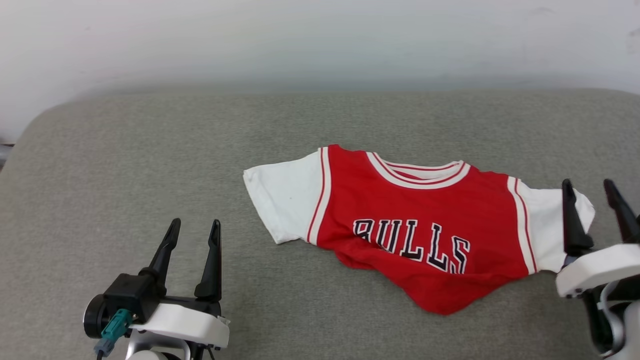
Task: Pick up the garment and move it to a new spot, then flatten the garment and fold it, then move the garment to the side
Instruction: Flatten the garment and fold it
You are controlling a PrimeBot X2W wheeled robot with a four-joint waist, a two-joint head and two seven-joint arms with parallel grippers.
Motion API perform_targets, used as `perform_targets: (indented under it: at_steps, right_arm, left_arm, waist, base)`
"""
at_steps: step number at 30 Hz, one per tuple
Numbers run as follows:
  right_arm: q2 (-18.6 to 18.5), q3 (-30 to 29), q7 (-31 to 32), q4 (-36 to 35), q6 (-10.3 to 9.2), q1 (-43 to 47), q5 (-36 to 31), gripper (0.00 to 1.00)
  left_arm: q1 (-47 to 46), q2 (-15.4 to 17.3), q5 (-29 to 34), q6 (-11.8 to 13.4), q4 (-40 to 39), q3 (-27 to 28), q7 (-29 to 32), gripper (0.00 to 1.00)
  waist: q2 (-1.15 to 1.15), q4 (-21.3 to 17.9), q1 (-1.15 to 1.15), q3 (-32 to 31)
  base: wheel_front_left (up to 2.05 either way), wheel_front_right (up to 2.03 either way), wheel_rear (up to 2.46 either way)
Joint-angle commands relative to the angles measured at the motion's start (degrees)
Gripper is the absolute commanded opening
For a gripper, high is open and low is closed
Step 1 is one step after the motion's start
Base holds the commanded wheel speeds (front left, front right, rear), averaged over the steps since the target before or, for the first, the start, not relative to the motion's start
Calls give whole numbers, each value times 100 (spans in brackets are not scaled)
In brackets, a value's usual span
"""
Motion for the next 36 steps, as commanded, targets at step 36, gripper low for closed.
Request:
perform_targets:
  at_steps: [36]
  right_arm:
    - [787,147,-561,-898,-7,37,122,100]
  left_arm:
    - [-4092,3423,-2430,-13,1204,-2824,5404,100]
  waist:
    - [0,-1169,0,1811]
  base:
    - [0,0,0]
